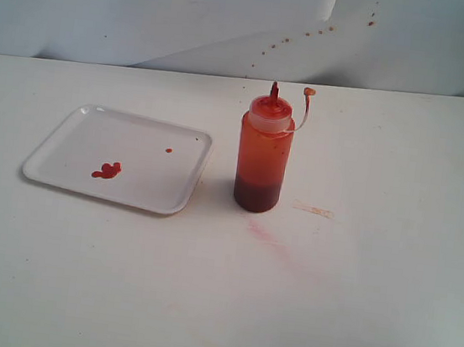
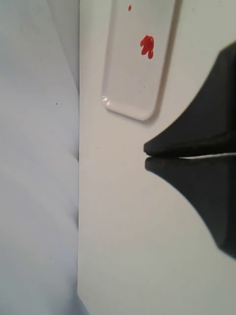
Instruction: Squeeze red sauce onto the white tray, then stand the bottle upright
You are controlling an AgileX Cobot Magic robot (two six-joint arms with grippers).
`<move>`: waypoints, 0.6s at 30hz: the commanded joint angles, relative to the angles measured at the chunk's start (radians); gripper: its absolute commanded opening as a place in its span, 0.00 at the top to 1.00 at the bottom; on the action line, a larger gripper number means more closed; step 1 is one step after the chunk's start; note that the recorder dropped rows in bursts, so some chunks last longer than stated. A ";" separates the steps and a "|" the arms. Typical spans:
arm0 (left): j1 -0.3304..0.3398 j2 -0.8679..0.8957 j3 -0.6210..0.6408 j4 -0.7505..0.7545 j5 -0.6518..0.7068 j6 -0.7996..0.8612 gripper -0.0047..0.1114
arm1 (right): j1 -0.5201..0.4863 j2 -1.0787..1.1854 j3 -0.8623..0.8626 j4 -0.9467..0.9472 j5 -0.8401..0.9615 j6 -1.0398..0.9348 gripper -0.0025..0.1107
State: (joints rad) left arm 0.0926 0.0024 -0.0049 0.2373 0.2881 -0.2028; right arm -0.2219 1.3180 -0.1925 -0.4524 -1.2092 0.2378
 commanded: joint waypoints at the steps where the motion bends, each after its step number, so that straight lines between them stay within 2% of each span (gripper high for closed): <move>1: -0.006 -0.002 0.005 -0.091 -0.010 -0.002 0.96 | 0.003 -0.004 0.004 0.000 -0.012 0.004 0.98; 10: -0.006 -0.002 0.005 -0.221 -0.019 -0.002 0.96 | 0.003 -0.004 0.004 0.000 -0.012 0.004 0.98; 18: -0.006 -0.002 0.005 -0.225 -0.022 -0.002 0.96 | 0.003 -0.004 0.004 0.000 -0.012 0.004 0.98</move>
State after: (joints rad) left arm 0.0926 0.0024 -0.0049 0.0224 0.2823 -0.2028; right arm -0.2219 1.3180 -0.1925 -0.4524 -1.2092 0.2378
